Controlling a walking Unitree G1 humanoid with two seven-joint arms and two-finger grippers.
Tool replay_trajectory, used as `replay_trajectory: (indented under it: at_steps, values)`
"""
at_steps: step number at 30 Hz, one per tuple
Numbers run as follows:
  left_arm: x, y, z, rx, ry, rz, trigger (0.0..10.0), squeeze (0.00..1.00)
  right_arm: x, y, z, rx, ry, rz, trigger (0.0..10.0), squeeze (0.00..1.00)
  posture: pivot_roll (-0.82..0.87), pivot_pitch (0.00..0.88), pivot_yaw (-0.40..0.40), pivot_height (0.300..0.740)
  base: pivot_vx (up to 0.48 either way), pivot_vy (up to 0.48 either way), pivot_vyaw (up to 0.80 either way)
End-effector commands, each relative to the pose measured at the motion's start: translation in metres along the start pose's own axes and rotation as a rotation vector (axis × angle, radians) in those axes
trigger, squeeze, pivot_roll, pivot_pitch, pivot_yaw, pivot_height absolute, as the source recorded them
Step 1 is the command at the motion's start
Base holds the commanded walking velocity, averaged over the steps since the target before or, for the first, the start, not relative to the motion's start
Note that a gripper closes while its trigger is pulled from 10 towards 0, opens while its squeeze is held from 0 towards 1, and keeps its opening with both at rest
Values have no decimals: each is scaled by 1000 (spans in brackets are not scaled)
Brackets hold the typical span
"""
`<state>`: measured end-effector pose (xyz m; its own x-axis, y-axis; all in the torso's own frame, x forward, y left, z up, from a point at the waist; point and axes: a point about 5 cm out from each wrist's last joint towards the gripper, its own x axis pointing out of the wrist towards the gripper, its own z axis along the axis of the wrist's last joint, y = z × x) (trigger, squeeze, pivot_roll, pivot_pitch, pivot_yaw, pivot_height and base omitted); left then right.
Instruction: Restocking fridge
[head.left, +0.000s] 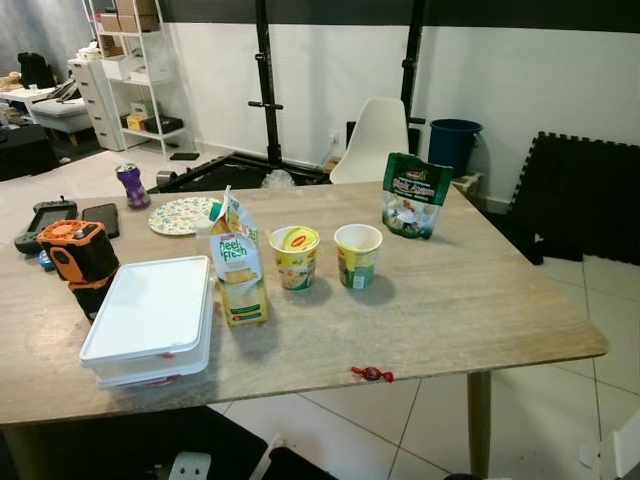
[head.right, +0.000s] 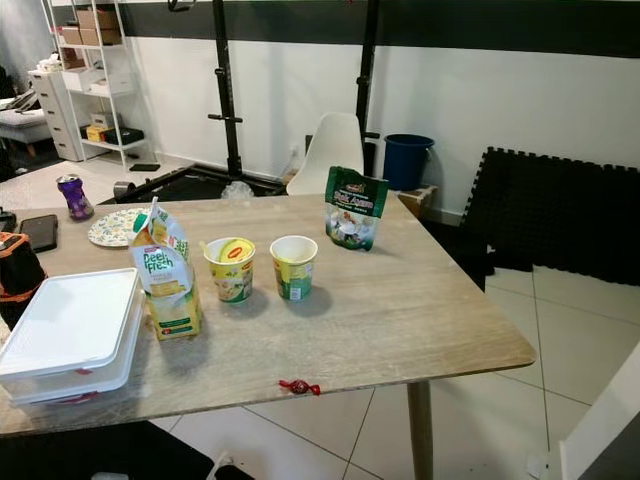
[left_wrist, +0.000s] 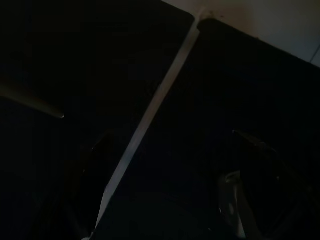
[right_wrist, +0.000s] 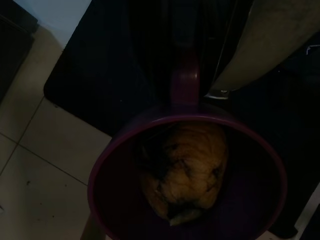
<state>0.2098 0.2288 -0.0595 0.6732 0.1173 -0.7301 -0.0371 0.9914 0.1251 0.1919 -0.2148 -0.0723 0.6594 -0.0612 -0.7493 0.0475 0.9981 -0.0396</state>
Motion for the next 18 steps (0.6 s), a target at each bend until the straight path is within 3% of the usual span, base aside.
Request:
replay_trajectory:
  at_steps: [1, 3, 8, 12, 15, 18]
  values:
    - [0, -11, -6, 56, 40, -45, 10000, 0, 0, -8, 7, 36, -33, -17, 10000, 0, -83, 106, 29, 734, 0, 0, 0]
    - [0, -10, -7, 65, 47, -35, 10000, 0, 0, -8, 8, -11, -29, 7, 10000, 0, -58, 88, 39, 734, 0, 0, 0]
    - [0, -5, -5, -1, 25, -15, 10000, 0, -1, -12, 7, 3, -29, -29, 10000, 0, -41, 62, 13, 734, 0, 0, 0]
    - [-3, -2, -16, -48, 60, -16, 10000, 0, 1, -6, 14, -25, -67, 3, 10000, 0, -41, 60, 17, 734, 0, 0, 0]
    - [-5, -5, -25, -12, 92, -35, 10000, 0, 2, -5, 21, -6, -103, -5, 10000, 0, -46, 53, 20, 734, 0, 0, 0]
    - [-4, -3, -23, -27, 90, -24, 10000, 0, 3, -1, 24, -3, -115, 21, 10000, 0, -46, 56, 22, 734, 0, 0, 0]
